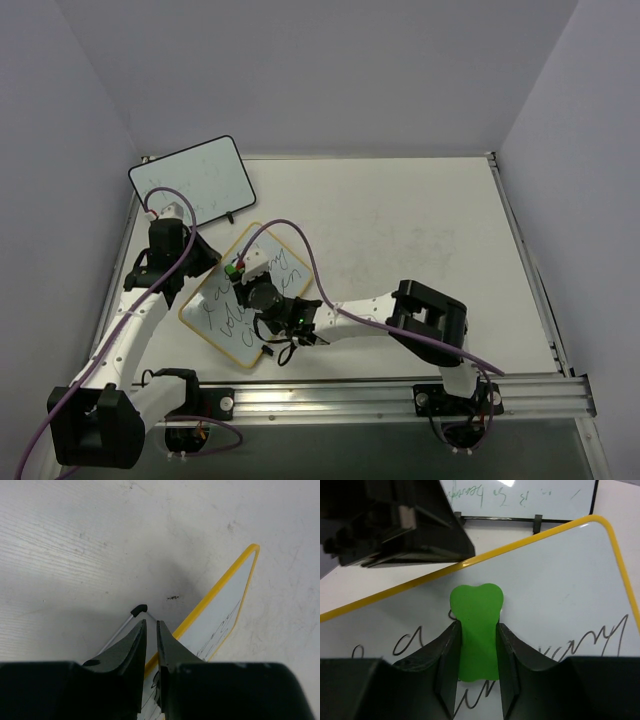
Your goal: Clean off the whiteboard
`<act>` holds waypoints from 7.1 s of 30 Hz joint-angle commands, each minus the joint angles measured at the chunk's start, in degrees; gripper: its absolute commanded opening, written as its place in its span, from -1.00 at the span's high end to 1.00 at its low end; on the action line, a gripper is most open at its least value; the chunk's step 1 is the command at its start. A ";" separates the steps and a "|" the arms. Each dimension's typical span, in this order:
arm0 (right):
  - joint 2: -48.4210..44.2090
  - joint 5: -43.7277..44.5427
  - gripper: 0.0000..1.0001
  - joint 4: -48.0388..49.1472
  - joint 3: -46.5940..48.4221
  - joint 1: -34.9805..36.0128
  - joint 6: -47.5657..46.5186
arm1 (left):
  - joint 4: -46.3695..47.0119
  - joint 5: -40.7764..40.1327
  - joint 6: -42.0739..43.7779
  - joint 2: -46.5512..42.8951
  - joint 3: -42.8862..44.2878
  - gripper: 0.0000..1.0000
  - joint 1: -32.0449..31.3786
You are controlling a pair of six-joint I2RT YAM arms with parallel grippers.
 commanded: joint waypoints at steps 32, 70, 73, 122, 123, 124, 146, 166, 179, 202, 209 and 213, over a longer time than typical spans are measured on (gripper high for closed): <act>-0.87 -0.58 1.00 7.53 -6.92 -3.19 -0.61 | 1.18 0.86 0.50 -0.68 0.29 0.56 -1.14; 5.20 -10.25 1.00 5.34 1.35 10.52 -7.47 | 0.04 1.92 1.02 -0.42 1.17 0.56 -1.66; 5.55 -8.32 1.00 5.07 1.27 10.44 -7.38 | 0.13 1.92 1.11 -0.42 1.08 0.56 -1.66; 5.90 -4.70 1.00 -1.79 2.58 10.87 -8.17 | 0.75 2.18 1.02 0.11 1.00 0.55 -1.93; 5.99 -5.06 1.00 -1.70 2.58 11.22 -8.43 | 0.83 2.18 1.02 0.11 1.08 0.55 -1.93; 6.08 -5.23 1.00 -1.78 2.76 11.49 -8.52 | 0.83 2.18 1.02 0.20 1.00 0.56 -1.93; 6.96 -5.07 1.00 -3.54 3.73 13.77 -9.84 | 0.92 2.01 0.94 0.29 0.82 0.56 -2.10; 4.85 4.34 1.00 -11.80 3.38 8.24 -1.67 | 0.92 1.83 1.02 0.29 0.73 0.56 -2.28; 2.12 6.89 1.00 -14.00 -1.19 3.14 3.61 | 0.92 1.83 1.02 0.46 0.64 0.56 -2.28; -1.92 7.51 1.00 -5.92 -10.87 -1.87 5.10 | 0.83 2.18 1.02 0.73 0.99 0.56 -2.37; 1.41 5.75 1.00 -4.07 -7.45 4.27 1.85 | 0.92 2.27 1.02 0.81 0.99 0.56 -2.46; 3.53 5.05 1.00 -3.80 -4.72 7.88 -0.96 | 0.92 2.36 1.02 0.81 1.08 0.56 -2.54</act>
